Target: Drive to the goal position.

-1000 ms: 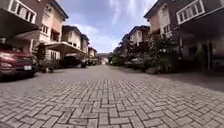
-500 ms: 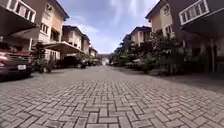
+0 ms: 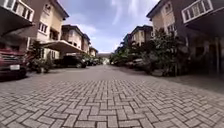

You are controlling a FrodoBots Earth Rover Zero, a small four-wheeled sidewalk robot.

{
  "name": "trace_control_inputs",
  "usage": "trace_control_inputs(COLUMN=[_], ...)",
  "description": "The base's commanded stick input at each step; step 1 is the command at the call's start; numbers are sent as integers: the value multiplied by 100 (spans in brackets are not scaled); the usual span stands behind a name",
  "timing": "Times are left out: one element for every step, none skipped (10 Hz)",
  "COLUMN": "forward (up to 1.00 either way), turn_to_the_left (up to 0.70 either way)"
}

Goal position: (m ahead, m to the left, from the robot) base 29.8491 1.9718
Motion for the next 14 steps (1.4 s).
trace_control_inputs(forward=[69,69,69,69,69,69,69,69,69,69,69,69,69,69], turn_to_the_left=[3,3,3,3,3,3,3,3,3,3,3,3,3,3])
